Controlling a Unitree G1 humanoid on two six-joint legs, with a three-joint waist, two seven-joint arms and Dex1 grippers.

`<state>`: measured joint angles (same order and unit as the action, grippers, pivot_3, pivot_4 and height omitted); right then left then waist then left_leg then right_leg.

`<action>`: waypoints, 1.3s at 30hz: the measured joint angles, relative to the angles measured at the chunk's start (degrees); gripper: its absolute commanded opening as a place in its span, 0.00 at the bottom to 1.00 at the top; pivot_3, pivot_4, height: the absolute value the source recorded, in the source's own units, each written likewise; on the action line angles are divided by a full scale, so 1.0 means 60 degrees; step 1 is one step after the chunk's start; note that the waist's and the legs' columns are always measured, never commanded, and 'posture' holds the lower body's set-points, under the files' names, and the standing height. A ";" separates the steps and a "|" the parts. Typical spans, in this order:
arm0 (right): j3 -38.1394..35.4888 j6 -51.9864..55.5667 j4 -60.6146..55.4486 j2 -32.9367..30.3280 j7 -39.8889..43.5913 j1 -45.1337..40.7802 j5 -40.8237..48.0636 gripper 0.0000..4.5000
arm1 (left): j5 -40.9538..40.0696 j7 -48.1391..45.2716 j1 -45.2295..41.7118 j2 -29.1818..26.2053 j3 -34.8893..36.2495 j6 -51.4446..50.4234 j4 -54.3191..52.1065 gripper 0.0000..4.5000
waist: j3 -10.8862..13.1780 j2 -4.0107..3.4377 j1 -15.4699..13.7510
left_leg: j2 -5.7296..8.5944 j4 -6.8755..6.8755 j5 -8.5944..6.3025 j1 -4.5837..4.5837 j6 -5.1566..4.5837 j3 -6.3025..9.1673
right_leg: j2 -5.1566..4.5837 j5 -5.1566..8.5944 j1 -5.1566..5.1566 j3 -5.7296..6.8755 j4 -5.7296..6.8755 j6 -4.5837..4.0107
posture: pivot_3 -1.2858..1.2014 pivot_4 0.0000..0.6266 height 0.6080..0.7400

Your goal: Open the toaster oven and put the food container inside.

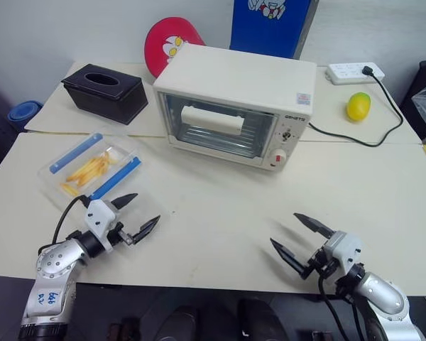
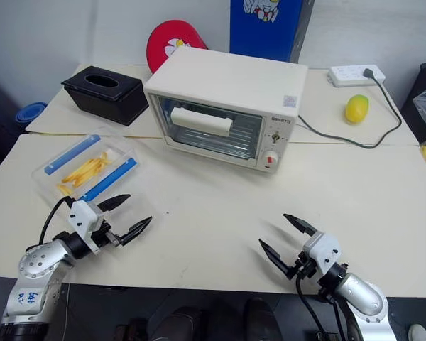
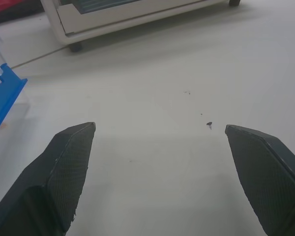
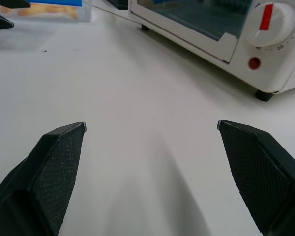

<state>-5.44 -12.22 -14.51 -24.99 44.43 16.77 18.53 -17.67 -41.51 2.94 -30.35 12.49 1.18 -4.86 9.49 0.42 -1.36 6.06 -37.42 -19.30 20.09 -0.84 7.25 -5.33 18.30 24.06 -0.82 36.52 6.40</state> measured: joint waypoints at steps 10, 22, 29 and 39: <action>0.0764 0.3015 0.0448 0.0200 -0.0585 -0.3481 0.0860 1.00 | -0.3643 -0.1192 -0.0461 -0.1369 0.1363 -0.3084 -0.1017 1.00 | 0.0020 0.0010 0.0239 | -0.0027 -0.0022 0.0006 0.0018 0.0015 0.0011 | 0.0013 -0.0009 0.0031 0.0006 0.0040 -0.0026 | 0.52 0.24 1.00; 0.1583 0.6143 0.1984 0.1800 -0.2300 -0.8720 0.0565 1.00 | -0.4918 -0.1095 -0.1651 -0.1999 0.2345 -0.4746 -0.1039 1.00 | 0.0024 -0.0011 0.0370 | -0.0010 -0.0006 0.0000 0.0049 0.0010 0.0003 | -0.0013 -0.0002 0.0079 0.0059 0.0052 -0.0040 | 0.52 0.24 1.00; 0.1660 0.6912 0.1582 0.2091 -0.2547 -0.9397 0.0566 1.00 | -0.4843 -0.0734 -0.1432 -0.1489 0.1975 -0.4836 -0.1373 1.00 | 0.0025 -0.0011 0.0481 | -0.0011 -0.0017 0.0001 0.0051 0.0011 0.0006 | -0.0013 -0.0002 0.0080 0.0065 0.0060 -0.0040 | 0.52 0.24 1.00; 0.2375 0.8055 -0.0412 0.1264 -0.1431 -0.8208 0.0954 1.00 | -0.4964 -0.0486 -0.1888 -0.1494 0.2035 -0.5129 -0.1195 0.91 | 0.0027 -0.0015 0.0551 | -0.0019 0.0003 0.0001 0.0051 0.0012 -0.0004 | -0.0007 -0.0002 0.0092 0.0063 0.0061 -0.0041 | 0.52 0.24 1.00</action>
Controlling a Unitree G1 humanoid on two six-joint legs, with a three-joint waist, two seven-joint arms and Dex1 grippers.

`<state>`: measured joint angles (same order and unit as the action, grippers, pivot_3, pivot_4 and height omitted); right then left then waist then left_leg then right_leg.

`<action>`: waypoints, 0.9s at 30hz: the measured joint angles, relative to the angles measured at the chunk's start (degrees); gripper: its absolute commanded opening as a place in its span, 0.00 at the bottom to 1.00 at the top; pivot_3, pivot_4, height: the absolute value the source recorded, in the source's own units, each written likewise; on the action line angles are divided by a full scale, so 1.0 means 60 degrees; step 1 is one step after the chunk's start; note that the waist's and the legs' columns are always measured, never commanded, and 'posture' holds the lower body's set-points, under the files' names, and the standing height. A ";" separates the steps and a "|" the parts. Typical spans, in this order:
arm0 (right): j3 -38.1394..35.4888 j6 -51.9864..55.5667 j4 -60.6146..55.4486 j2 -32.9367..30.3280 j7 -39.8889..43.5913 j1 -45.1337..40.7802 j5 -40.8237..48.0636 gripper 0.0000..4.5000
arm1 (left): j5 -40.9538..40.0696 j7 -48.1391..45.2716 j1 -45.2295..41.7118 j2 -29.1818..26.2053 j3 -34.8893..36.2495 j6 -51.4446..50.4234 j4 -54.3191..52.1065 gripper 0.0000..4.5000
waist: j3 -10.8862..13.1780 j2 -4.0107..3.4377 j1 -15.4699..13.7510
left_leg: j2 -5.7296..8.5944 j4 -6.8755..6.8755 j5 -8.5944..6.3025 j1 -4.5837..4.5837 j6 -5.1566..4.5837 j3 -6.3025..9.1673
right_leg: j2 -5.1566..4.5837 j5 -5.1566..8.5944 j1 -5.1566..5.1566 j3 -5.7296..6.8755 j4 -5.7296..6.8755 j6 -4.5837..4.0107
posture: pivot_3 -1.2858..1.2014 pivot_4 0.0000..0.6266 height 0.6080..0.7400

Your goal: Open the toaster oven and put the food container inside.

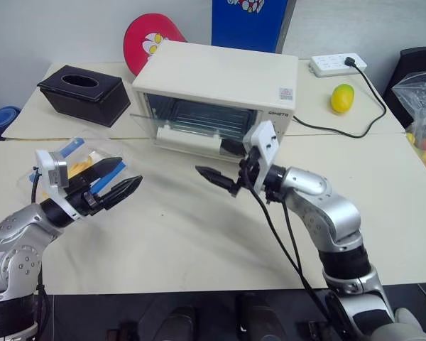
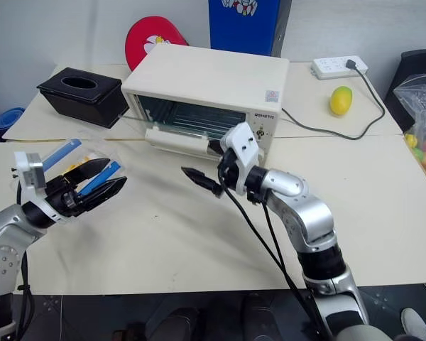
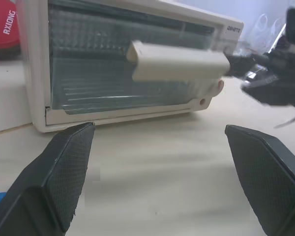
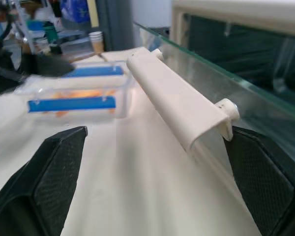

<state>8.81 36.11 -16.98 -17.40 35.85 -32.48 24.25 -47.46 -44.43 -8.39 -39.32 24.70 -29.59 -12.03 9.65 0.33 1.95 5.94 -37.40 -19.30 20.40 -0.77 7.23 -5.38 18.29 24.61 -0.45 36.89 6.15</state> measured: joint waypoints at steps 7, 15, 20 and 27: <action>-0.0015 0.0010 -0.0157 -0.0211 0.0176 0.0198 -0.0037 1.00 | 0.0161 -0.0683 -0.2446 -0.0793 0.0191 0.0263 0.2267 0.47 | 0.0000 0.0000 -0.0065 | 0.0016 -0.0017 0.0000 -0.0002 0.0000 0.0002 | -0.0008 0.0000 -0.0002 0.0005 -0.0003 0.0000 | 0.52 0.24 1.00; 0.0370 -0.0579 0.0022 -0.0274 0.0539 0.0295 -0.0270 1.00 | 0.3157 -0.1746 -0.6873 0.0158 -0.2427 0.2585 0.7174 0.00 | -0.0009 0.0017 0.0050 | 0.0051 -0.0042 -0.0012 -0.0002 -0.0012 0.0013 | -0.0002 -0.0009 0.0047 0.0029 0.0060 0.0017 | 0.52 0.24 1.00; 0.0552 -0.1102 0.0060 -0.0399 0.0777 0.0578 -0.0399 1.00 | 0.4153 -0.2528 -0.7402 0.0315 -0.3000 0.3550 0.8619 0.00 | -0.0019 0.0034 0.0182 | 0.0065 -0.0111 -0.0082 0.0002 -0.0031 0.0015 | -0.0029 -0.0012 0.0139 0.0050 0.0138 0.0011 | 0.52 0.24 1.00; -0.0041 -0.2945 -0.0143 -0.1380 0.1591 0.4172 -0.0470 1.00 | 0.4764 -0.3658 -0.7128 -0.0056 -0.3363 0.3785 0.8832 0.00 | -0.0017 0.0044 -0.0053 | 0.0089 -0.0130 -0.0102 0.0042 -0.0060 0.0013 | -0.0036 -0.0017 0.0148 0.0044 0.0113 0.0015 | 0.52 0.24 1.00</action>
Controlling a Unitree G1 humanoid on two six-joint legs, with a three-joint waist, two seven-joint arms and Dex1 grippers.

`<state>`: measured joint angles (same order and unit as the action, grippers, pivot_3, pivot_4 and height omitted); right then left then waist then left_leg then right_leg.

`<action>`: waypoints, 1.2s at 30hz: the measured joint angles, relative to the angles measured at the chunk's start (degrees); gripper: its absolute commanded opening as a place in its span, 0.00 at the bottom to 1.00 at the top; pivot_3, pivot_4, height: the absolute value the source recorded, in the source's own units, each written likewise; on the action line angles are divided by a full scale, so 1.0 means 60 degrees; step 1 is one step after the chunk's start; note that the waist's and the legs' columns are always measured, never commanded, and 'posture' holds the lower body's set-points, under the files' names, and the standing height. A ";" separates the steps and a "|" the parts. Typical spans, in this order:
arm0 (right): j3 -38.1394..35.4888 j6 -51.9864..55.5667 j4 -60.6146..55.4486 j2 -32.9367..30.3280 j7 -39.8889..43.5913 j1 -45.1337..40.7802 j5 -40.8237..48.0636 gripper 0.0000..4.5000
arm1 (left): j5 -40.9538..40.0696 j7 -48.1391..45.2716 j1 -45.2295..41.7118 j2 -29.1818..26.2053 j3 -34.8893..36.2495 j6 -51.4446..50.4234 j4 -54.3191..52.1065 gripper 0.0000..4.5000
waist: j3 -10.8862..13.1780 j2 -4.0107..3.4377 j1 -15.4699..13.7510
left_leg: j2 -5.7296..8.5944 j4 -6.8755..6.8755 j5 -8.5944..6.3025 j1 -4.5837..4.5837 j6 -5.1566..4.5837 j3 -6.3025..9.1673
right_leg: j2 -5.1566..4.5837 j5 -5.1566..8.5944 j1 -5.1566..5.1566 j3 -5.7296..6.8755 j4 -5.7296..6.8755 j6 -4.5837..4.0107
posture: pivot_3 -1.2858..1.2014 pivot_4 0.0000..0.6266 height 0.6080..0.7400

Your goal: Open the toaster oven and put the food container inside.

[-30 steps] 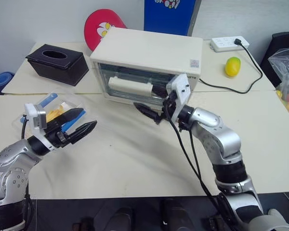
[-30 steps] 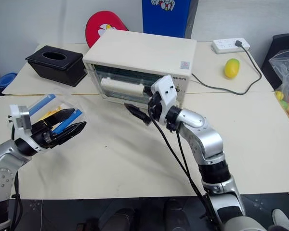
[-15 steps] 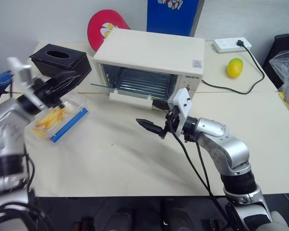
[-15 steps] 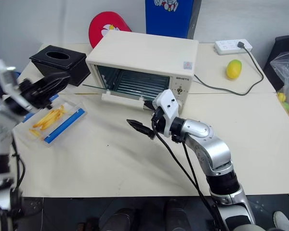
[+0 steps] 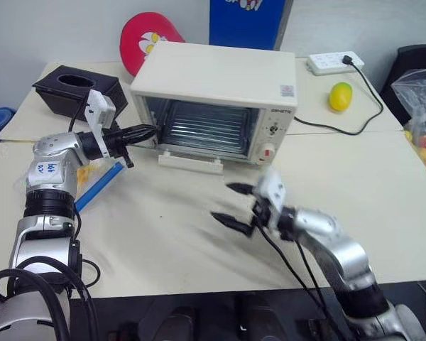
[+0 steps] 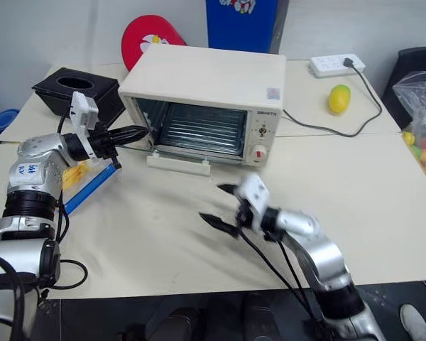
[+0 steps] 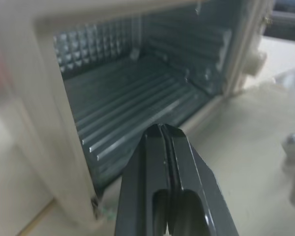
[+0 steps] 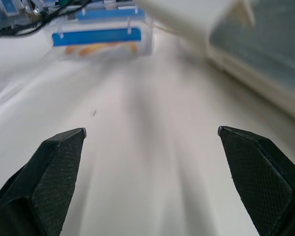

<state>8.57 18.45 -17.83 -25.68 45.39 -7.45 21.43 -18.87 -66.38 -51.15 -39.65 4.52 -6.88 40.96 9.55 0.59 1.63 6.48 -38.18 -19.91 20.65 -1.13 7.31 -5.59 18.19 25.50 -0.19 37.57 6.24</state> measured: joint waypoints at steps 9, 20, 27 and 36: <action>-0.2040 -0.0977 -0.1060 -0.0728 0.0374 0.2007 0.0778 1.00 | 0.0399 0.0668 0.2765 0.0210 -0.0229 -0.0450 -0.2798 0.00 | 0.0002 0.0004 -0.0033 | -0.0025 -0.0025 0.0000 -0.0025 0.0012 -0.0014 | 0.0020 -0.0020 -0.0009 -0.0030 -0.0001 -0.0009 | 0.52 0.24 1.00; -0.1991 -0.1212 -0.0575 -0.0082 0.0997 -0.0014 0.1819 1.00 | -0.0923 0.3142 0.7142 0.1530 0.1857 -0.0406 -0.6621 0.20 | 0.0001 0.0002 -0.0050 | -0.0040 -0.0007 -0.0001 -0.0042 0.0014 -0.0020 | 0.0025 -0.0021 -0.0025 -0.0032 -0.0026 -0.0011 | 0.52 0.24 1.00; -0.1230 -0.2654 -0.0010 0.0441 0.1802 -0.0716 0.1404 1.00 | -0.3701 0.4991 1.1004 0.2231 0.5809 -0.1990 -0.9645 0.65 | 0.0006 0.0005 -0.0065 | -0.0040 0.0004 -0.0008 -0.0057 0.0013 -0.0019 | 0.0029 -0.0022 -0.0041 -0.0038 -0.0049 -0.0013 | 0.52 0.24 1.00; -0.0749 -0.3253 0.0429 0.0824 0.2197 -0.1366 0.1381 1.00 | -0.5216 0.7753 1.2515 0.2676 0.8700 -0.3285 -0.9004 0.99 | 0.0008 0.0003 -0.0550 | -0.0039 0.0004 -0.0022 -0.0146 -0.0007 0.0015 | 0.0031 -0.0040 -0.0192 -0.0014 -0.0129 -0.0027 | 0.52 0.24 1.00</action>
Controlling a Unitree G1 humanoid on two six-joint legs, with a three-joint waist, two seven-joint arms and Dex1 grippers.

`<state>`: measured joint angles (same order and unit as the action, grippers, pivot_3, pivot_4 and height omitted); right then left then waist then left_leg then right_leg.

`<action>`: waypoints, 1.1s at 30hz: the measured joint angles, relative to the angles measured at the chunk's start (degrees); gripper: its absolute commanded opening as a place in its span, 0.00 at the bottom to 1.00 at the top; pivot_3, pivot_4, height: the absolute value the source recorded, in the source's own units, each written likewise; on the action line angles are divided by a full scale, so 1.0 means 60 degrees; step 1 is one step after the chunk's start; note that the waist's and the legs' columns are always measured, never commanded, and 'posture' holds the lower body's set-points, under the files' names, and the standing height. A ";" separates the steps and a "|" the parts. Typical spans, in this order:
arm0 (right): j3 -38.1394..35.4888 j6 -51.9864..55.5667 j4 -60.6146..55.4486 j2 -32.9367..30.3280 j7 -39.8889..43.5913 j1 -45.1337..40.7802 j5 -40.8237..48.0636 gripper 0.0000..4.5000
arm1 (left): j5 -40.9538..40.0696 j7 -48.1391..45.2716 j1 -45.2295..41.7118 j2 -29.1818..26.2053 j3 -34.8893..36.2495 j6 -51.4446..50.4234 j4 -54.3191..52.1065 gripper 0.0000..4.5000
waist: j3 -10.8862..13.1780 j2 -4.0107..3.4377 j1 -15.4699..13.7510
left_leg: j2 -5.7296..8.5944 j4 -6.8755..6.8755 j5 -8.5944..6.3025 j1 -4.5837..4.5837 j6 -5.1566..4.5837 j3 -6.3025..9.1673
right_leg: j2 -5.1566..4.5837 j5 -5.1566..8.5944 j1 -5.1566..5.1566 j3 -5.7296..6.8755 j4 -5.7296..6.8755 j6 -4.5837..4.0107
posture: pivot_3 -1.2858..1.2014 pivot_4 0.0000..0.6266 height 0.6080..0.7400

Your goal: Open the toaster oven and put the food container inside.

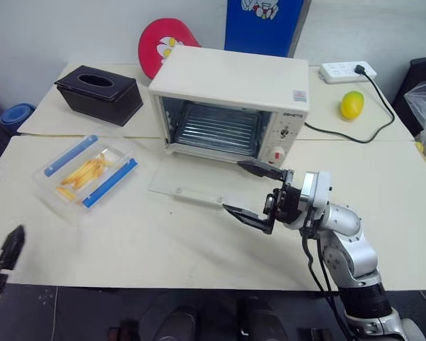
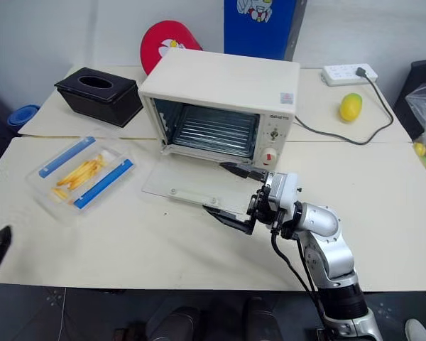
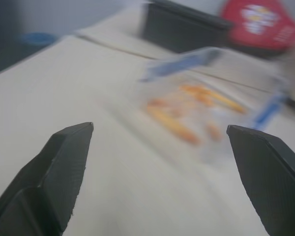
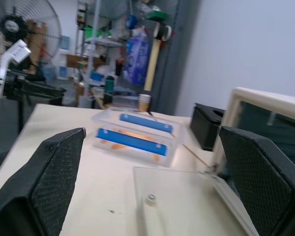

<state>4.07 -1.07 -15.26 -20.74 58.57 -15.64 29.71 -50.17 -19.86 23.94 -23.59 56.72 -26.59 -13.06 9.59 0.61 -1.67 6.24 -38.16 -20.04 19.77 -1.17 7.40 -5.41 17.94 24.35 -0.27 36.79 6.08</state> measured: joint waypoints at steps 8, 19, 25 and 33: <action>-0.0004 -0.0465 0.0239 0.0009 0.0160 0.0081 -0.0095 1.00 | -0.2171 0.3520 -0.3078 -0.2652 -0.0098 -0.3549 0.0693 0.99 | -0.0018 0.0043 0.0007 | -0.0004 0.0021 0.0002 -0.0032 0.0020 0.0005 | 0.0013 -0.0008 -0.0007 -0.0006 0.0019 -0.0013 | 0.52 0.24 1.00; 0.0000 -0.0649 0.0308 0.0034 -0.0166 0.0463 -0.0344 1.00 | -0.1917 0.5295 -0.5266 -0.3622 -0.2046 -0.6320 0.2244 0.88 | -0.0016 0.0041 0.0305 | -0.0024 0.0047 -0.0031 -0.0054 0.0049 0.0017 | 0.0076 -0.0005 0.0039 -0.0038 0.0013 -0.0018 | 0.52 0.24 1.00; 0.0073 -0.0673 0.0297 0.0164 -0.0440 0.0531 -0.0558 1.00 | -0.1054 0.5124 -0.6240 -0.3624 -0.2550 -0.6339 0.3128 0.49 | -0.0016 0.0041 0.0291 | -0.0025 0.0036 -0.0034 -0.0054 0.0054 0.0018 | 0.0081 -0.0006 0.0039 -0.0040 0.0020 -0.0019 | 0.52 0.24 1.00; -0.0001 -0.0695 0.0308 0.0094 -0.0507 0.0520 -0.0641 1.00 | -0.0133 0.3666 -0.6907 -0.4393 -0.2784 -0.6169 0.4405 0.04 | -0.0015 0.0040 0.0296 | -0.0038 0.0035 -0.0037 -0.0055 0.0062 0.0017 | 0.0096 -0.0006 0.0041 -0.0041 0.0020 -0.0022 | 0.52 0.24 1.00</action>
<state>4.07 -5.24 -13.41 -20.17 55.53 -12.52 25.87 -50.96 2.13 -17.50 -49.95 40.02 -63.61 13.37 9.51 0.85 0.11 6.01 -37.95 -20.26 19.44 -0.80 7.50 -4.83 17.91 24.59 -0.52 36.91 5.95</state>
